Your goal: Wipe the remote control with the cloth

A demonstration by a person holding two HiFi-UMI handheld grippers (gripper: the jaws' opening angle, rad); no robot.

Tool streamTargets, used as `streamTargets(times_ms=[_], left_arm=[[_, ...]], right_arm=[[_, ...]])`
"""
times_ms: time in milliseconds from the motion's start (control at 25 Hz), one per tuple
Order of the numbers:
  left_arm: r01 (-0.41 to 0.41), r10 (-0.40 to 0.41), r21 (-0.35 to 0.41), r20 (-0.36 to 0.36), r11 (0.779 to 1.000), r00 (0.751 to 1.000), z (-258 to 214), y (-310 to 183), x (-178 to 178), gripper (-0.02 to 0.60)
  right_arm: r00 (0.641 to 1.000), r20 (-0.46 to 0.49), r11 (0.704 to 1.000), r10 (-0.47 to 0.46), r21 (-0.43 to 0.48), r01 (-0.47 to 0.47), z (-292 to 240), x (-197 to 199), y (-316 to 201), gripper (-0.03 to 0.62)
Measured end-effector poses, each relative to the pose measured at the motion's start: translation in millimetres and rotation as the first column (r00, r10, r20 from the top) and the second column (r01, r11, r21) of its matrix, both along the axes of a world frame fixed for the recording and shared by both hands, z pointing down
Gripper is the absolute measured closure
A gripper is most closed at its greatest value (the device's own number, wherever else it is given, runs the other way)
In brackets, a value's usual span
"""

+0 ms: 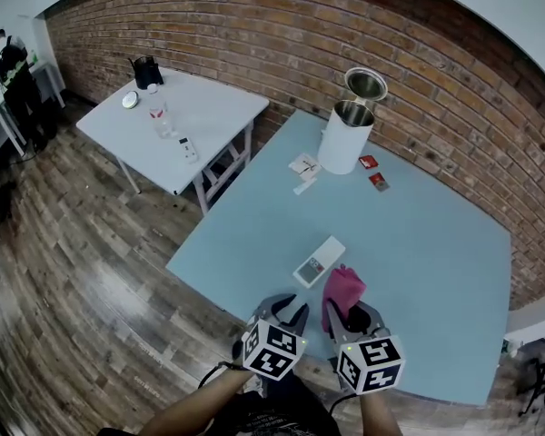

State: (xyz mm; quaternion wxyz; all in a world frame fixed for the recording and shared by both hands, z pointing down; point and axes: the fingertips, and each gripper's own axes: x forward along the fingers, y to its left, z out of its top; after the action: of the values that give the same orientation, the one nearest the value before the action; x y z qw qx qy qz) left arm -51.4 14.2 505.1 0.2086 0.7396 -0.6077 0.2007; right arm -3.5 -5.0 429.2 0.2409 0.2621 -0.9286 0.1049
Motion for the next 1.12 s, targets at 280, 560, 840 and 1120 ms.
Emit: streamTargets(times_ms=[280, 560, 840, 1120], left_arm=[[-0.021, 0.026, -0.079, 0.063, 0.997, 0.998, 25.3, -39.4, -3.8, 0.346], [-0.017, 0.044, -0.217, 0.122, 0.976, 0.992, 60.8, -65.1, -10.6, 0.261], [-0.018, 0.066, -0.311, 0.143, 0.95, 0.987, 81.3, -71.6, -19.9, 0.261], [-0.067, 0.108, -0.345, 0.102, 0.936, 0.989, 88.9, -69.7, -15.6, 0.264]], right_arm=[[0.996, -0.026, 0.996, -0.086, -0.033, 0.085, 13.1, -17.7, -41.2, 0.517], [0.98, -0.045, 0.977, -0.194, -0.101, 0.189, 27.9, -28.1, -78.0, 0.516], [0.964, -0.024, 0.951, -0.264, -0.173, 0.256, 46.0, -36.3, -100.3, 0.517], [0.918, 0.013, 0.878, -0.397, -0.286, 0.383, 70.4, -65.1, -80.0, 0.517]])
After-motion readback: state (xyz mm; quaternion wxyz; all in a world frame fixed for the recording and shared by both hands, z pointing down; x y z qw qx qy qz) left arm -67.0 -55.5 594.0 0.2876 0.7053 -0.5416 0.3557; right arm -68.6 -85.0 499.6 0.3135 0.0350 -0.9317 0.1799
